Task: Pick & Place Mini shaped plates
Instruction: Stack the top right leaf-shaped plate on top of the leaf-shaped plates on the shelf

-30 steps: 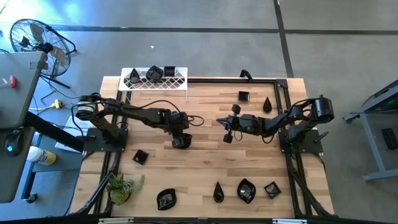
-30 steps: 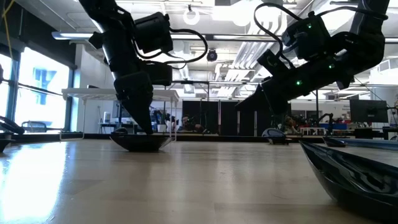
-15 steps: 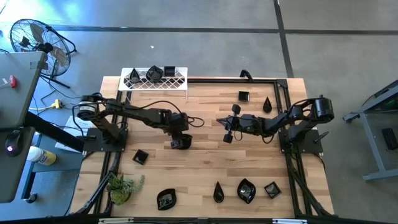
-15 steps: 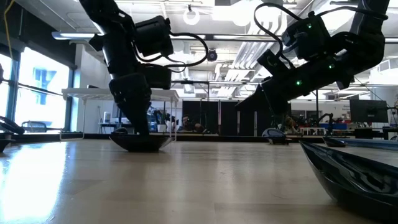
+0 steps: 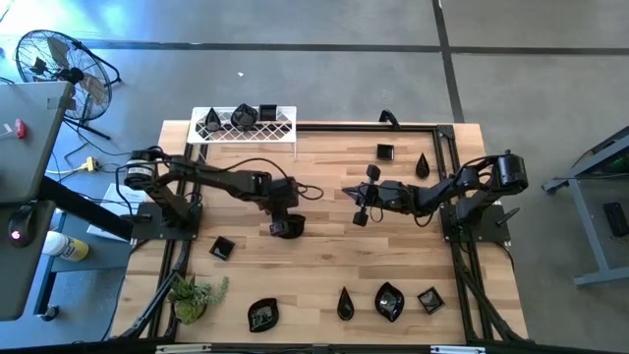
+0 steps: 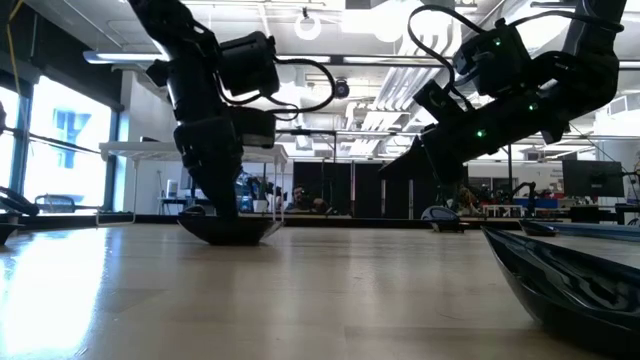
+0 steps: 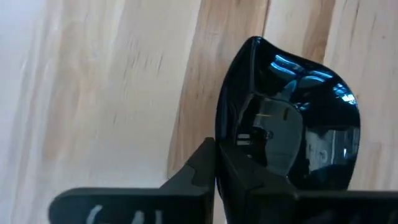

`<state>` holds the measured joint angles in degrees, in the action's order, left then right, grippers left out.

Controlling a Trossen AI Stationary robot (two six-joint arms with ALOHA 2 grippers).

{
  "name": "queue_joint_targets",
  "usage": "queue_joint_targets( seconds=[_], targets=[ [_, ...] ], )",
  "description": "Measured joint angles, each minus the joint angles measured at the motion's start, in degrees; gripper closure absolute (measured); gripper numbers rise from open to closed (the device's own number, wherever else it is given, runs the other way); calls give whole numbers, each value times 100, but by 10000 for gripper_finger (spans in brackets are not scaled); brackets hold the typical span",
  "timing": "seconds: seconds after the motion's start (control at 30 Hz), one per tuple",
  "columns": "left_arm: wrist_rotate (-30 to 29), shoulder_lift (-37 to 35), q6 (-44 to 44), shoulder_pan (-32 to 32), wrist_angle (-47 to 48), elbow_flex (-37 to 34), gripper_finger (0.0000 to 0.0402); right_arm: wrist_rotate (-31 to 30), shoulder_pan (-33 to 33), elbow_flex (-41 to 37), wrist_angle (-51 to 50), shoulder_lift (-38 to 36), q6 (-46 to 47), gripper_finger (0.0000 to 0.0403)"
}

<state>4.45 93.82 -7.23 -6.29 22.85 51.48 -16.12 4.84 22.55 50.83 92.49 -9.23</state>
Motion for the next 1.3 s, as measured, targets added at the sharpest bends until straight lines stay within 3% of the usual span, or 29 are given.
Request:
queue_joint_targets(
  seconds=[0.37, 0.6, 0.73, 0.87, 1.07, 1.3],
  targets=[
    [254, -868, 56, -495, 777, 404, 400, 2, -2, 0, -11, 0, 15, 397],
    [1170, -1962, -7, -1185, 1229, 594, 401, 11, -2, 2, -55, 0, 48, 401],
    [1030, -2572, -121, -1691, 1565, 812, 401, 20, -1, 2, -71, 0, 127, 399],
    [794, -2972, -440, -2408, 1765, 1124, 401, 20, -1, 2, -81, 0, 147, 394],
    [745, -3015, -635, -3864, 2319, 1671, 401, 64, -2, 2, -46, 0, 170, 401],
    [1205, -2702, -765, -5371, 2514, 1766, 401, 146, -2, 2, -39, 0, 174, 396]
  ],
)
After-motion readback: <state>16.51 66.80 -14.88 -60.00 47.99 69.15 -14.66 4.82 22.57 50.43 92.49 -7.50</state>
